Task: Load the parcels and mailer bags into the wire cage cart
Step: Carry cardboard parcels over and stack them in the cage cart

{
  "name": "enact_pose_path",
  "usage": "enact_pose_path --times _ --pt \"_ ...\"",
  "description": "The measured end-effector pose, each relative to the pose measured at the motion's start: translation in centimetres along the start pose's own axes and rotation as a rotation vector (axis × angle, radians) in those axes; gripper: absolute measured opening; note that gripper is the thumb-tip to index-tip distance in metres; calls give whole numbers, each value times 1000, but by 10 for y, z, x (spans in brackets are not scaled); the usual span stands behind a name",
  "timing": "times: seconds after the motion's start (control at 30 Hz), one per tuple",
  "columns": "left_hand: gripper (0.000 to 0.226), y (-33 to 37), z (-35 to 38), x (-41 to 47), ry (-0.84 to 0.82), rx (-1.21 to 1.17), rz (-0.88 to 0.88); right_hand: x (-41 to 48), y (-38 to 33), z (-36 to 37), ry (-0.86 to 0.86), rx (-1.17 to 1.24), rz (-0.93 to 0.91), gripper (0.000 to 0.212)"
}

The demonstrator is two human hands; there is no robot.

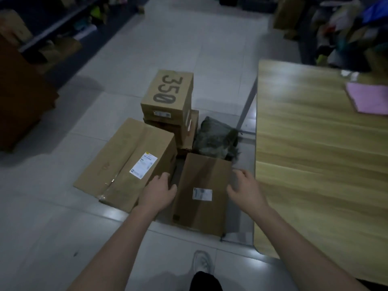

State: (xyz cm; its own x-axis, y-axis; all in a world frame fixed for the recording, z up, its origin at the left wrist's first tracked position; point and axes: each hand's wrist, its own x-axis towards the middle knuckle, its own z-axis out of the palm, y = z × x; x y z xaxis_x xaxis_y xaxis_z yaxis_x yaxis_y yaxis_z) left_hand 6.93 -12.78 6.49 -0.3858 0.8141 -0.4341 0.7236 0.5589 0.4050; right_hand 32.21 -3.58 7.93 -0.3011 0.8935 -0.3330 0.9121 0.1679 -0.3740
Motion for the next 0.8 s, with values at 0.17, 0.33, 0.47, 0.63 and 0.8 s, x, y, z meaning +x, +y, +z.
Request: enact_pose_path --times 0.17,0.33,0.47,0.63,0.8 --pt "55 -33 81 71 -128 0 -36 50 16 108 -62 95 113 58" --pt "56 -76 170 142 -206 -44 -62 117 47 212 -55 163 197 55" --pt "54 -119 245 200 -232 -36 -88 184 96 298 -55 89 315 59" --pt "66 -159 332 268 -177 -77 -191 234 155 401 13 39 490 62" --pt "82 -176 399 328 -116 -39 -180 279 187 465 44 46 531 72"
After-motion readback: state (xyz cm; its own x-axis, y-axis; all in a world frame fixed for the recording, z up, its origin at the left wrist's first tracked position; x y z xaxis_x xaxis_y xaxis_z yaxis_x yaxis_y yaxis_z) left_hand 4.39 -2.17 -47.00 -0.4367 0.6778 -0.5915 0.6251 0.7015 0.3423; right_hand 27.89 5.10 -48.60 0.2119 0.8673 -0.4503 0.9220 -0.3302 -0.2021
